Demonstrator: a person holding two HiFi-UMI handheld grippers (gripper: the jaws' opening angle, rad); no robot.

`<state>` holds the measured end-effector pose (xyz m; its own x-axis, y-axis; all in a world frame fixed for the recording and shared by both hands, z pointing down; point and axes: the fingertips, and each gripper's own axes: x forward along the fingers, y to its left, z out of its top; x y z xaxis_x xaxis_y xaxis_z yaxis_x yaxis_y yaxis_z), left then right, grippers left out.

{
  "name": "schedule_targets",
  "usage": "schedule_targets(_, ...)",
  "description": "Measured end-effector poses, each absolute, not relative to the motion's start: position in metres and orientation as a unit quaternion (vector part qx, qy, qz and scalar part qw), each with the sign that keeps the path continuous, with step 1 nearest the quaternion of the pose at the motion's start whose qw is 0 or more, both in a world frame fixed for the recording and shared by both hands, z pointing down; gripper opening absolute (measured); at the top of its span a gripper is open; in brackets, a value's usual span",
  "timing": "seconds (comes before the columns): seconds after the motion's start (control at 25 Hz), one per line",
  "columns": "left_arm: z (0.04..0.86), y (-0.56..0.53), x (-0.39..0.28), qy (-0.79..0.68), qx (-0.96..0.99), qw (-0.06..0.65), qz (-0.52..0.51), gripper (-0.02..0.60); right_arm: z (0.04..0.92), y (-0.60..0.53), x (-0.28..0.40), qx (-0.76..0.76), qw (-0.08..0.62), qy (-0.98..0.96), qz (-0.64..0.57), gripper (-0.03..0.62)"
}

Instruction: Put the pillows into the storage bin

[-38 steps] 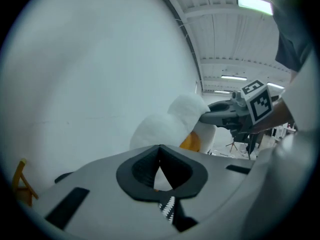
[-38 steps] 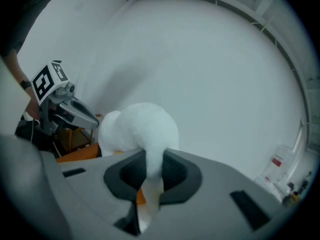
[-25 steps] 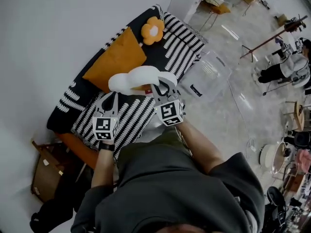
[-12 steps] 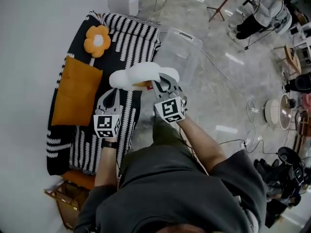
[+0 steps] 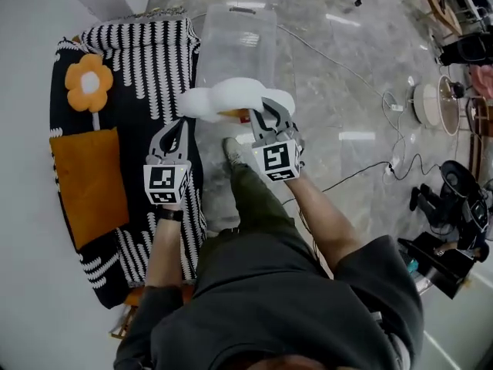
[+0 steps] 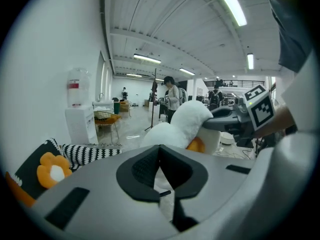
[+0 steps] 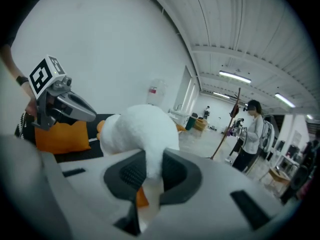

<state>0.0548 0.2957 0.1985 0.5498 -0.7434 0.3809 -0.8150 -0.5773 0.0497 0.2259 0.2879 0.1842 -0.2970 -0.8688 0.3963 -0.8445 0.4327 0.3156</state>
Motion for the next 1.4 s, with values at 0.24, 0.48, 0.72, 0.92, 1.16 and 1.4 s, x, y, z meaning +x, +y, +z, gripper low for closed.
schedule_targets(0.24,0.248,0.237,0.096,-0.415,0.881,0.132,0.185,0.004,0.241,0.24,0.266,0.549,0.279,-0.788,0.01,0.051)
schedule_targets(0.48,0.31,0.19,0.118,-0.404,0.876,0.16,0.208,0.003,0.31,0.192,0.288,0.546,0.301,-0.781,0.034,0.051)
schedule_targets(0.72,0.377,0.155,0.126,-0.401,0.867,0.185,0.232,0.004,0.384,0.146,0.301,0.543,0.317,-0.776,0.049,0.054)
schedule_targets(0.92,0.432,0.128,0.133,-0.396,0.861,0.203,0.245,0.003,0.449,0.108,0.309,0.538,0.332,-0.774,0.051,0.054)
schedule_targets(1.16,0.487,0.104,0.136,-0.389,0.856,0.222,0.258,0.003,0.515,0.07,0.312,0.534,0.343,-0.772,0.043,0.055)
schedule_targets(1.4,0.535,0.098,0.126,-0.387,0.846,0.245,0.272,0.004,0.585,0.052,0.304,0.518,0.371,-0.77,0.04,0.058)
